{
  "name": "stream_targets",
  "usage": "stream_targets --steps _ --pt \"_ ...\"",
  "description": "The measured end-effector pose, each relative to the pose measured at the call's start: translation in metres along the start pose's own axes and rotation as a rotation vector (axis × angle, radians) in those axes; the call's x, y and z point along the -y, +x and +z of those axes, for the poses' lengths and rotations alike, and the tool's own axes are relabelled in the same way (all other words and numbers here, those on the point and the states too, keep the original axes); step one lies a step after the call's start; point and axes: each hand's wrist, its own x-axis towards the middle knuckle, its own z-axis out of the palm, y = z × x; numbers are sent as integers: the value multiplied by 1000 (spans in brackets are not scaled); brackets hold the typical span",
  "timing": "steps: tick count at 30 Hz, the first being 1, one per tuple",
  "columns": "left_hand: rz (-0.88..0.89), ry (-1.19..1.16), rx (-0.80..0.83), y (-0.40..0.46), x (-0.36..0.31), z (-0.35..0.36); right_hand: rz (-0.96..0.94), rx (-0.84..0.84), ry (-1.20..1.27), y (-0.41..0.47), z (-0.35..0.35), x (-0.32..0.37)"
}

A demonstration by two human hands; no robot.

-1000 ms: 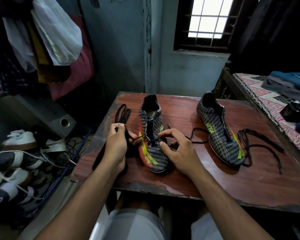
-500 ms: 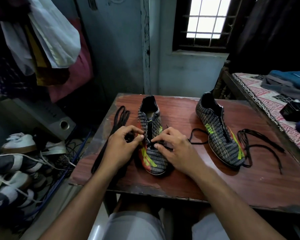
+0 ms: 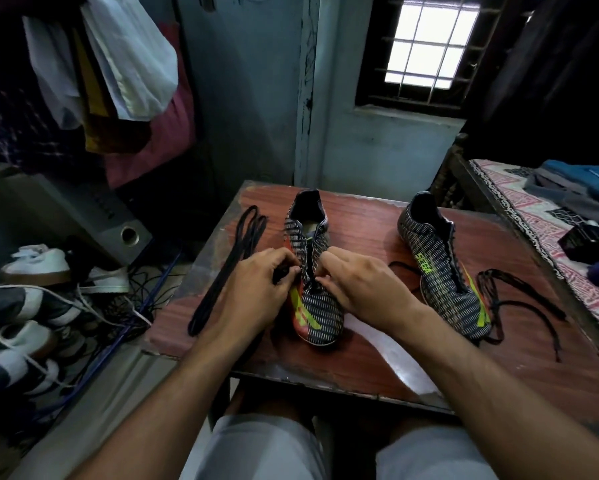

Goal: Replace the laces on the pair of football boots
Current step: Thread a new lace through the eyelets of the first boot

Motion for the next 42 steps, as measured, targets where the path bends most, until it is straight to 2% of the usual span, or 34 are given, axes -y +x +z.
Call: stream_targets --steps 6,8,11,15,19,22,24,26,30,33,35,37,39,42 --pt "-93 -85 73 -1 -7 -4 51 -72 -4 -10 13 -2" --pt "-51 -110 105 -2 -8 -5 56 -72 -42 -11 16 -1" --pt "52 -2 200 -3 -7 -5 85 -90 -30 -14 16 -1" --pt "65 79 188 1 -14 -7 175 -83 135 -21 13 -5" --pt "-21 137 265 13 -24 -11 258 97 292 -12 -3 -12" --pt "-133 150 413 23 -26 -8 268 303 298 3 -19 -17" --pt "-173 149 474 26 -28 -5 253 368 276 10 -26 -18" --pt "-184 82 483 28 -28 -2 223 342 236 12 -27 -18" --pt "-202 16 530 33 -21 0 142 186 156 -1 -14 -14" --pt "-169 136 492 33 -24 -1 120 78 137 -15 -2 -12" --pt "-64 339 390 28 -30 0 107 32 141 -20 2 -12" --pt "65 441 283 24 -32 4 86 -3 122 -21 3 -11" --pt "151 451 191 20 -30 7 58 -36 74 -21 4 -10" --pt "147 365 177 16 -25 12 53 -62 44 -25 7 -10"
